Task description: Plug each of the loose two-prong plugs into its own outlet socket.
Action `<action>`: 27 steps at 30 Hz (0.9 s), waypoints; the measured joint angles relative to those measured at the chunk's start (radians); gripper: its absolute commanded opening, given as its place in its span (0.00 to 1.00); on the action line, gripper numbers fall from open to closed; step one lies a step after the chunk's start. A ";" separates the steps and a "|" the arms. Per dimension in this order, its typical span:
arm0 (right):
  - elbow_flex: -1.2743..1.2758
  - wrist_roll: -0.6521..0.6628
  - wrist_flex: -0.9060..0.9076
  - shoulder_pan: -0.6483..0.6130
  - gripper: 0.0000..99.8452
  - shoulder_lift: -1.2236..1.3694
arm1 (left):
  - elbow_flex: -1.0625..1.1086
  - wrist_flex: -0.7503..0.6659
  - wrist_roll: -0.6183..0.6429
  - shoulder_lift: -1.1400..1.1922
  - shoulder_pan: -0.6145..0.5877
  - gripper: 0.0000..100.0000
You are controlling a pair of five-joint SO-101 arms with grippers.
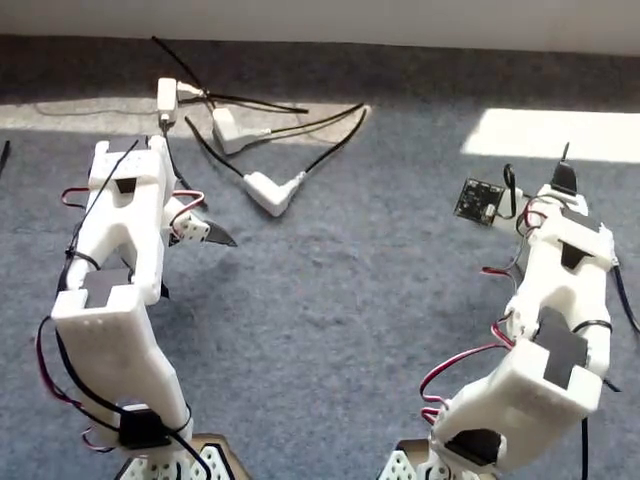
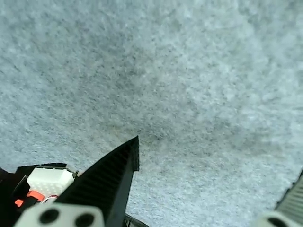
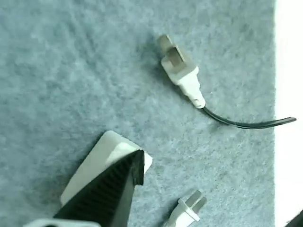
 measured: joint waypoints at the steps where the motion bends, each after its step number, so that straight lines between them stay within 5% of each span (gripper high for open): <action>1: 0.000 0.000 -0.008 0.002 0.49 0.009 | 0.000 0.000 0.000 0.000 0.000 0.48; 6: 0.018 0.000 0.064 0.003 0.49 0.020 | 0.000 0.000 0.000 0.000 0.000 0.48; 15: 0.012 0.002 0.450 -0.015 0.49 0.014 | 0.002 0.000 0.000 0.000 0.000 0.48; 27: 0.028 -0.044 0.522 -0.011 0.49 -0.112 | 0.002 0.000 0.000 0.000 0.000 0.48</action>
